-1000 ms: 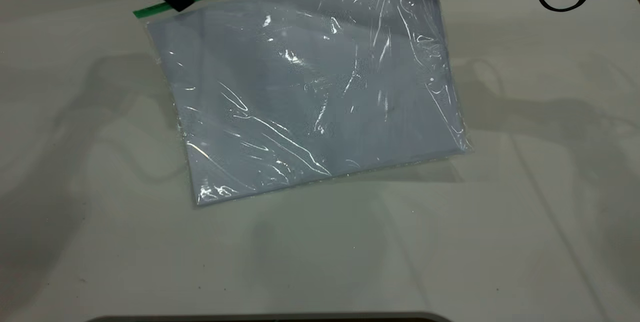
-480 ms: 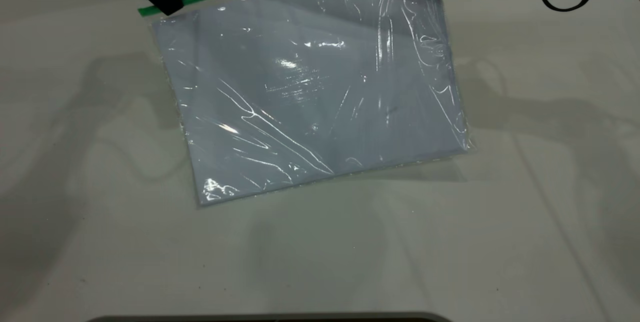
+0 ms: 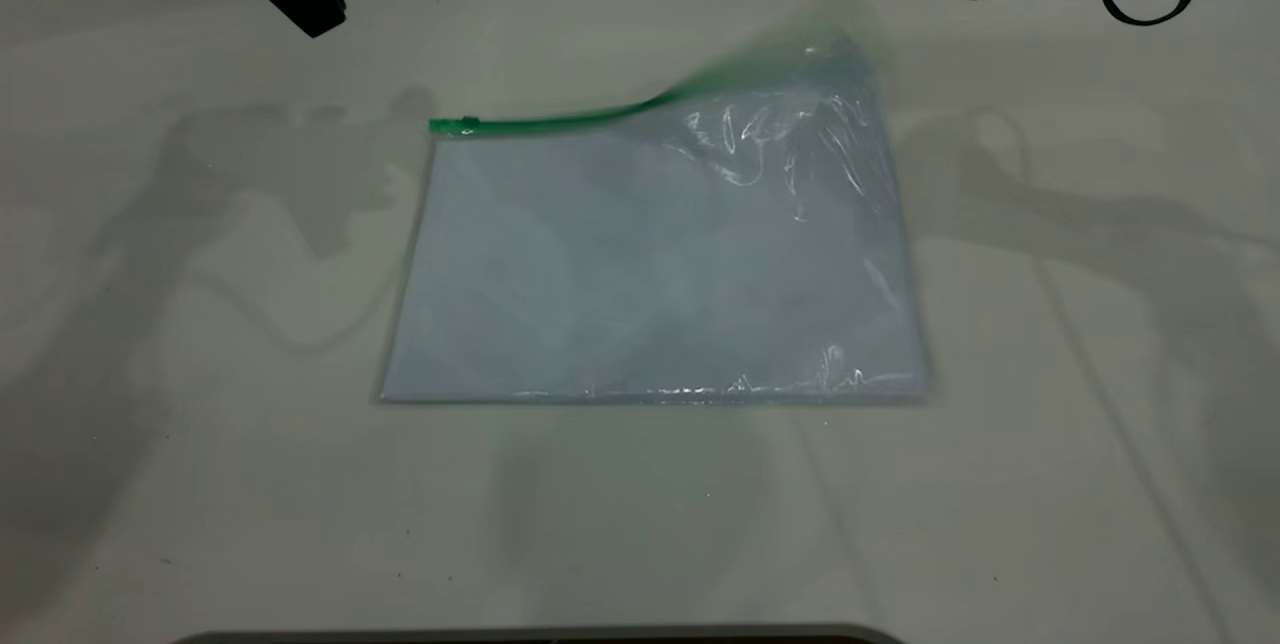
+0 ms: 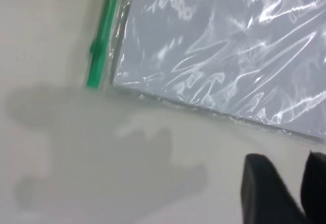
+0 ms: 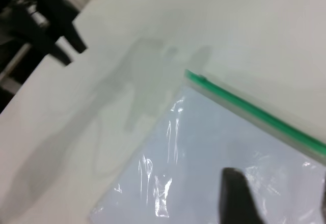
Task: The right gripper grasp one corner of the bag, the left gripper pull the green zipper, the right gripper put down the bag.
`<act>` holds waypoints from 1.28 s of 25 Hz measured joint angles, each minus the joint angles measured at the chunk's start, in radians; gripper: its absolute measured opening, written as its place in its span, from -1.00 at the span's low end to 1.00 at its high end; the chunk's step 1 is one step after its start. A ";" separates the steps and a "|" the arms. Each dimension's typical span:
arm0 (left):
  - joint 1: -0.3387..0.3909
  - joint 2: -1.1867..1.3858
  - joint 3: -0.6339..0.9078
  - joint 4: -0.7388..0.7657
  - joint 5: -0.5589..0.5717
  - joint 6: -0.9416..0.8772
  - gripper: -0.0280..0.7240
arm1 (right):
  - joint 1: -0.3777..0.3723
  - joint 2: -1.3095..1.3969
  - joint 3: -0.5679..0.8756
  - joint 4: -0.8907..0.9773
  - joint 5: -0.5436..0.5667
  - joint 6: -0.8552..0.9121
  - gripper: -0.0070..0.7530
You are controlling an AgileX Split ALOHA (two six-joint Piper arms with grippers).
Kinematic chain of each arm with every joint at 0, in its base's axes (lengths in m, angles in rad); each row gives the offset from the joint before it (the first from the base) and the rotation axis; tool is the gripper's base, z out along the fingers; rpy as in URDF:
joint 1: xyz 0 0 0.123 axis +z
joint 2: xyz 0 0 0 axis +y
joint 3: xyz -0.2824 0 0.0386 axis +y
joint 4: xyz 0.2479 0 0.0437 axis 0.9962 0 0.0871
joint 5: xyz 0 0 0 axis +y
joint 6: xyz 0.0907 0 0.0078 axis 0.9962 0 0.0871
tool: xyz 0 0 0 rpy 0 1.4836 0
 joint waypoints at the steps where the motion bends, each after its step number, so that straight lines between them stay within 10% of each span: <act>1: 0.000 0.000 0.000 0.000 0.000 -0.017 -0.12 | 0.000 -0.001 0.000 0.000 -0.018 0.020 0.36; 5: 0.000 -0.013 0.000 0.003 0.000 -0.125 0.21 | -0.004 -0.031 0.000 -0.035 -0.182 0.101 0.66; 12: 0.000 -0.169 -0.040 0.011 0.000 -0.447 0.40 | -0.046 -0.253 -0.058 -0.485 -0.299 0.531 0.60; 20: 0.000 -0.435 -0.126 0.163 0.001 -0.816 0.40 | -0.089 -0.590 -0.232 -1.048 -0.020 1.146 0.53; 32: 0.000 -0.836 -0.062 0.316 0.001 -1.119 0.40 | -0.094 -1.049 -0.265 -1.228 0.256 1.334 0.53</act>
